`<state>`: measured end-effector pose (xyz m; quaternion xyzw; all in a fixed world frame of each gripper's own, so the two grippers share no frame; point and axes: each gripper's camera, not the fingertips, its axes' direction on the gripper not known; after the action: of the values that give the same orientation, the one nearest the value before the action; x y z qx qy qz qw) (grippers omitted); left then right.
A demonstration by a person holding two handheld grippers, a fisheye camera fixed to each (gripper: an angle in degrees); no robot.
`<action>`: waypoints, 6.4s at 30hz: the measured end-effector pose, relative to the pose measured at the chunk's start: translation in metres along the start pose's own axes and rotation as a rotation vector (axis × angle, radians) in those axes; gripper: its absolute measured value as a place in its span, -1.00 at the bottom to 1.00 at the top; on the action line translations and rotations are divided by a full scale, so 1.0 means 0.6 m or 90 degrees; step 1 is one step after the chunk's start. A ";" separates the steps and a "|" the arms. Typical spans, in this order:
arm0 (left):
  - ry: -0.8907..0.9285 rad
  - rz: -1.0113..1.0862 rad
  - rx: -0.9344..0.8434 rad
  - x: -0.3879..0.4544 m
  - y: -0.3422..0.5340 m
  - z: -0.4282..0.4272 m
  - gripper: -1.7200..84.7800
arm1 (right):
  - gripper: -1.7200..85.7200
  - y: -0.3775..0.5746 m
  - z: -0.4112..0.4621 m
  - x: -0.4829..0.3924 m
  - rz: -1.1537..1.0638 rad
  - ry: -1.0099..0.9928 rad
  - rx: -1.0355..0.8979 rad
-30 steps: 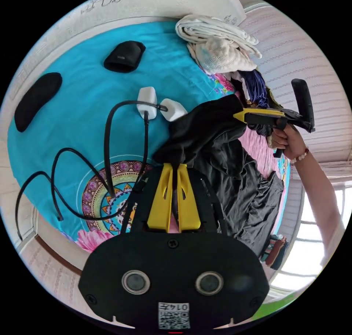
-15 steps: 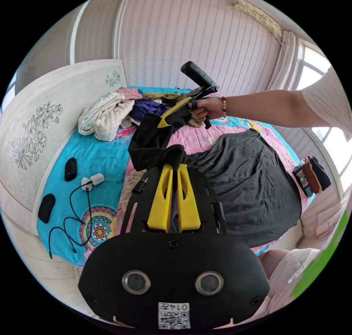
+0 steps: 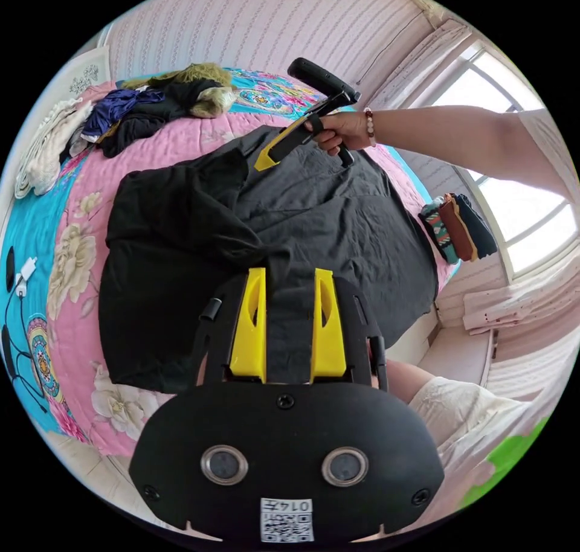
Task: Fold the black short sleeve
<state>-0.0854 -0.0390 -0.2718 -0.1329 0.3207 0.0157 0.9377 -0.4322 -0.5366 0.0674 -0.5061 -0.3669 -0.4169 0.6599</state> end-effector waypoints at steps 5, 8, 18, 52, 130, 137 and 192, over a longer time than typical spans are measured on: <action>-0.030 -0.060 0.069 -0.022 -0.024 -0.042 -0.75 | -0.69 0.013 -0.040 -0.003 0.015 -0.015 0.110; -0.026 -0.095 0.038 -0.054 -0.062 0.005 -0.76 | -0.71 -0.017 -0.024 -0.023 -0.015 0.034 0.098; 0.137 -0.019 -0.052 -0.002 -0.186 0.163 -0.84 | -0.93 0.114 0.030 0.033 0.021 0.063 -0.150; -0.074 0.252 -0.211 0.159 -0.875 0.468 -0.70 | -0.65 0.879 -0.198 0.094 0.541 0.184 0.259; -0.011 0.409 -0.271 0.331 -0.752 0.673 -0.78 | -0.71 1.547 0.056 0.363 0.696 0.307 0.513; 0.027 0.427 -0.306 0.356 -0.715 0.731 -0.95 | -0.90 1.529 0.108 0.452 0.696 0.249 0.411; -0.062 0.546 -0.395 0.451 -0.012 0.641 -0.72 | -0.65 1.760 0.958 0.351 1.146 -0.034 0.606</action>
<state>0.3597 0.0389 -0.1420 -0.2599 0.2827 0.4981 0.7775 0.5861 0.1336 0.0017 -0.2882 0.0076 0.4347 0.8532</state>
